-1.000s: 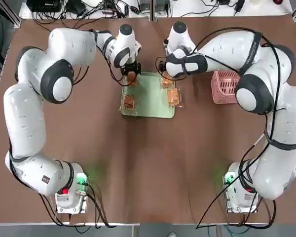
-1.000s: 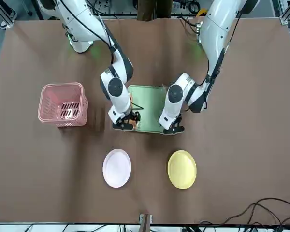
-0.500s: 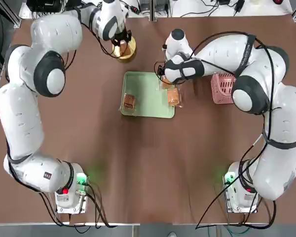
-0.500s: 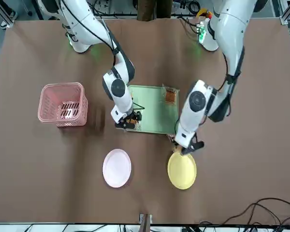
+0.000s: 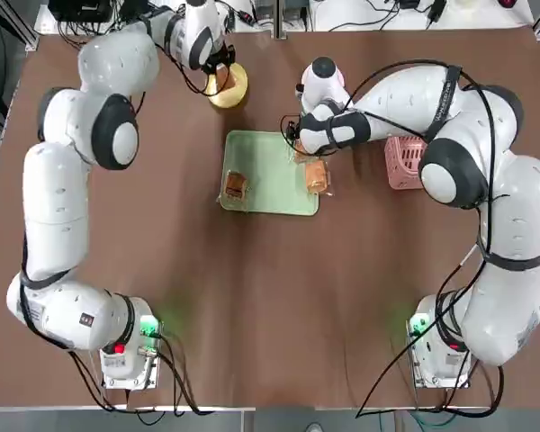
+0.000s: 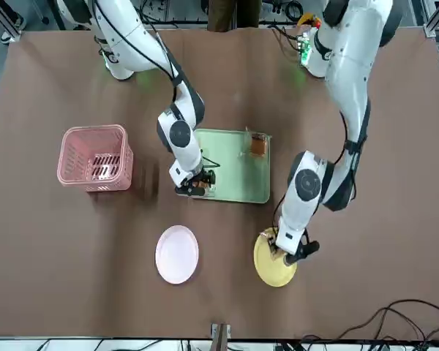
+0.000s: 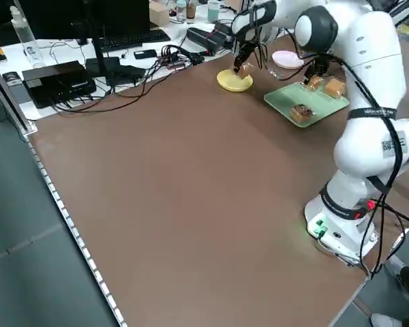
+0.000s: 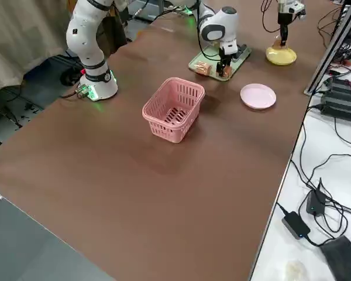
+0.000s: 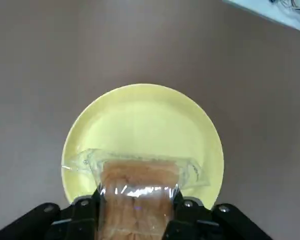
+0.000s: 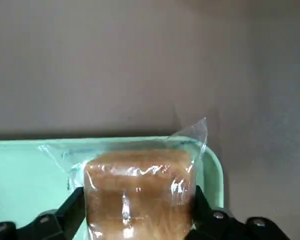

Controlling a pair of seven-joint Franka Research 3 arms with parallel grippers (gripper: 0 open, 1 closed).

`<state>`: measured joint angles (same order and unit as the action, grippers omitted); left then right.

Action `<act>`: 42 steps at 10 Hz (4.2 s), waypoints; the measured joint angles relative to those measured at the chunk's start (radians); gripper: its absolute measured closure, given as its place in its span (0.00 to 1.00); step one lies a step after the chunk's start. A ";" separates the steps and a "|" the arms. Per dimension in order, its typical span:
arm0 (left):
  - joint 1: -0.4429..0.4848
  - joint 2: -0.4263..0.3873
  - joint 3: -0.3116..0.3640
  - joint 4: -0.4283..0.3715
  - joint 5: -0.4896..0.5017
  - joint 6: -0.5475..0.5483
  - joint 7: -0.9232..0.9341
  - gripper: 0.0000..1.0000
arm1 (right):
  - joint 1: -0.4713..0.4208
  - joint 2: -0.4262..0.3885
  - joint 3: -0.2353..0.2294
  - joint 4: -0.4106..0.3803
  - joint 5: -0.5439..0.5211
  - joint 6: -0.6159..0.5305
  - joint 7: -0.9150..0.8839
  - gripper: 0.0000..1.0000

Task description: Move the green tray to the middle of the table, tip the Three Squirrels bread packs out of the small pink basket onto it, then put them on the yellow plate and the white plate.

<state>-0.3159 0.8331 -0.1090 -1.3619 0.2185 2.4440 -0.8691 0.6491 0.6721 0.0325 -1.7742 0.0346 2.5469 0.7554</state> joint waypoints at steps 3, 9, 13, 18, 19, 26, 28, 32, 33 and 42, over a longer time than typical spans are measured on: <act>-0.001 0.032 0.000 0.007 0.000 0.039 0.000 0.46 | 0.000 -0.016 0.000 0.002 0.000 -0.016 0.000 0.37; -0.001 0.047 0.001 0.014 0.000 0.069 0.000 0.00 | -0.119 -0.085 -0.018 0.152 -0.008 -0.110 -0.004 0.48; -0.008 -0.029 -0.043 -0.050 0.001 0.034 0.004 0.00 | -0.216 0.089 -0.018 0.393 -0.054 -0.129 -0.061 0.48; -0.025 -0.499 -0.262 -0.647 0.003 -0.017 0.005 0.00 | -0.251 0.301 -0.018 0.640 -0.055 -0.201 -0.172 0.52; -0.026 -0.537 -0.299 -0.725 0.006 -0.015 0.015 0.00 | -0.258 0.315 -0.018 0.642 -0.055 -0.201 -0.184 0.50; -0.005 -0.546 -0.331 -0.925 0.091 0.129 0.103 0.00 | -0.273 0.286 0.014 0.672 -0.055 -0.275 -0.198 0.00; -0.005 -0.531 -0.331 -0.929 0.092 0.129 0.123 0.00 | -0.277 0.178 0.027 0.581 -0.055 -0.325 -0.198 0.00; -0.005 -0.513 -0.331 -0.932 0.092 0.129 0.127 0.00 | -0.247 -0.086 0.086 0.213 -0.056 -0.334 -0.165 0.00; -0.005 -0.510 -0.331 -0.934 0.092 0.129 0.127 0.00 | -0.210 -0.134 0.092 0.135 -0.077 -0.334 -0.131 0.00; 0.016 -0.455 -0.331 -0.940 0.092 0.132 0.122 0.00 | -0.109 -0.195 0.230 -0.102 -0.495 -0.365 0.275 0.00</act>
<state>-0.3002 0.3781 -0.4399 -2.3018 0.3104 2.5757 -0.7475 0.5401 0.4770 0.2621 -1.8762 -0.4605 2.1822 1.0309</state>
